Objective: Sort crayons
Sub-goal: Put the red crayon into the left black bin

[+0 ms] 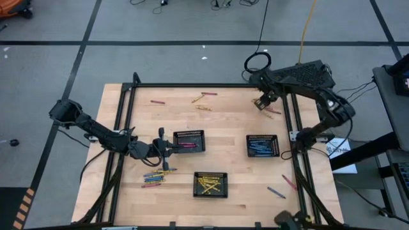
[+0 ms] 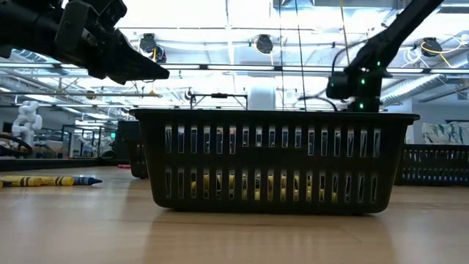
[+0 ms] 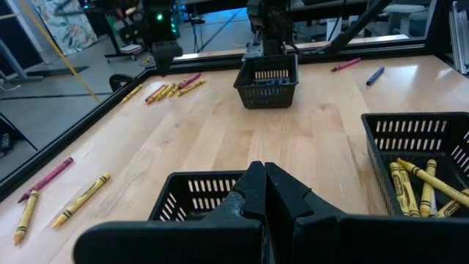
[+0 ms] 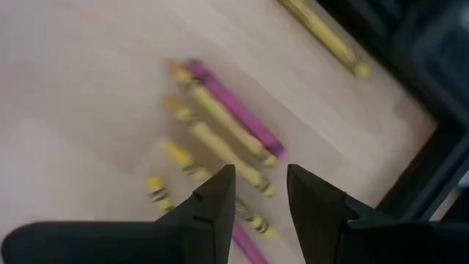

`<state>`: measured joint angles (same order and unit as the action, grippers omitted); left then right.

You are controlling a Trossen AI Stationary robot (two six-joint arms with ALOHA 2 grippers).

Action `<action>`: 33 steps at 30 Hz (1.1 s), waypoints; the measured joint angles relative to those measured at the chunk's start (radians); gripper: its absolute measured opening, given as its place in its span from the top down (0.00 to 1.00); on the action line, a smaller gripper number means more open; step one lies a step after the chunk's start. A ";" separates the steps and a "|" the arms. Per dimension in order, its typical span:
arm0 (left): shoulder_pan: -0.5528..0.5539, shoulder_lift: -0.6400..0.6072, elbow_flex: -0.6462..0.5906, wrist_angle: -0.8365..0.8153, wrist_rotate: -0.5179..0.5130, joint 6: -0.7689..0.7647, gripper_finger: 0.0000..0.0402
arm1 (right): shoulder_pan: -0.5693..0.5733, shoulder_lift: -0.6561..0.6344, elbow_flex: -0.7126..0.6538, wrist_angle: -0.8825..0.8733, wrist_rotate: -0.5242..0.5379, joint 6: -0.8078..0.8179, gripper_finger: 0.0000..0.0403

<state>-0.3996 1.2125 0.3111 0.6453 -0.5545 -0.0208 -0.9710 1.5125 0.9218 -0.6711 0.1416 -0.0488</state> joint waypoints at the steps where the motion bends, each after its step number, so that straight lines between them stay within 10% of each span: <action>1: 0.000 0.000 0.000 0.000 0.000 0.000 1.00 | -0.020 0.015 0.000 0.001 -0.006 0.024 0.73; 17: 0.000 0.000 0.000 0.000 0.000 0.002 1.00 | -0.031 0.050 0.026 -0.293 -0.037 -0.140 0.73; 33: 0.000 0.000 0.000 0.000 0.000 0.001 1.00 | 0.014 0.049 -0.113 -0.158 0.092 -0.242 0.77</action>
<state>-0.3996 1.2125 0.3111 0.6456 -0.5548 -0.0196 -0.9574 1.5618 0.8093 -0.8294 0.2340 -0.2903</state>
